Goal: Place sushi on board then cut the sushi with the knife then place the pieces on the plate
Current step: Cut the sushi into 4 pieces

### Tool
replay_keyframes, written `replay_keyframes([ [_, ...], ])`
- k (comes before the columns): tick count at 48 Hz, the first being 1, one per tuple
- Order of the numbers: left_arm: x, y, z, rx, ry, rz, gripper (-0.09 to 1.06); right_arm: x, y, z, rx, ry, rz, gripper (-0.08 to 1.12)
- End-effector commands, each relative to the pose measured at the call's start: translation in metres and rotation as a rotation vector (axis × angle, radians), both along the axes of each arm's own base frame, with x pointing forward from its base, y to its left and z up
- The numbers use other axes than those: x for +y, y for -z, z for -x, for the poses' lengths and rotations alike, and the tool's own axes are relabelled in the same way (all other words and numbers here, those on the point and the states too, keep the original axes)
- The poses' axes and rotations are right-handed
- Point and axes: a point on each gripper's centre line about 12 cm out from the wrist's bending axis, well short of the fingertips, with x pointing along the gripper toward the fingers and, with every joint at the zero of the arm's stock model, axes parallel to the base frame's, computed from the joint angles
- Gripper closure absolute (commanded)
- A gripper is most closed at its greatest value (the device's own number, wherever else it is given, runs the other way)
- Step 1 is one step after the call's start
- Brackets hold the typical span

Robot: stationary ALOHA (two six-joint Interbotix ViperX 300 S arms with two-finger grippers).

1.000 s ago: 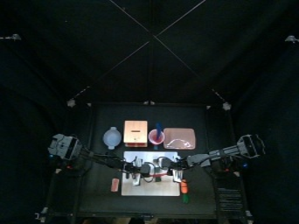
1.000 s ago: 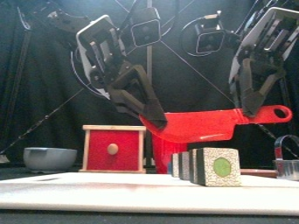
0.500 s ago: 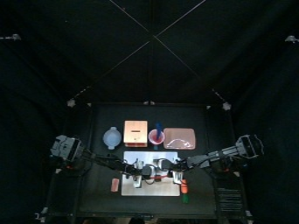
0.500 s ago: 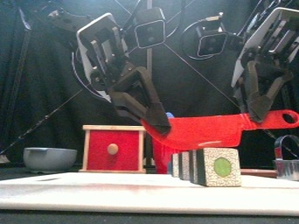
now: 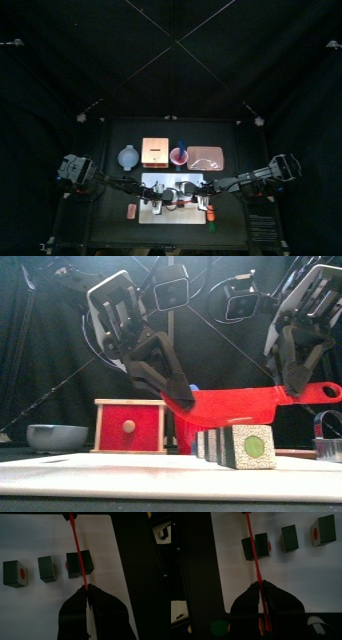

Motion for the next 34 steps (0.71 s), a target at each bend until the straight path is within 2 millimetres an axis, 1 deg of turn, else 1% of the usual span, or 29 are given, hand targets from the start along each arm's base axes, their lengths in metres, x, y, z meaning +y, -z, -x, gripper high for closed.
replay_keyframes([
  [1, -0.009, -0.019, -0.002, -0.051, 0.025, 0.005, 0.61, -0.002, -0.017, -0.005, -0.058, 0.007, -0.007, 0.67],
  [12, -0.008, -0.021, -0.002, -0.058, 0.031, -0.003, 0.61, -0.002, -0.02, -0.005, -0.066, 0.005, -0.006, 0.67],
  [20, -0.004, -0.015, -0.001, -0.047, 0.036, -0.021, 0.61, -0.004, -0.017, -0.004, -0.059, 0.007, 0.002, 0.67],
  [34, -0.004, -0.01, -0.001, -0.035, 0.036, -0.024, 0.61, -0.005, -0.013, -0.002, -0.047, 0.01, 0.001, 0.67],
])
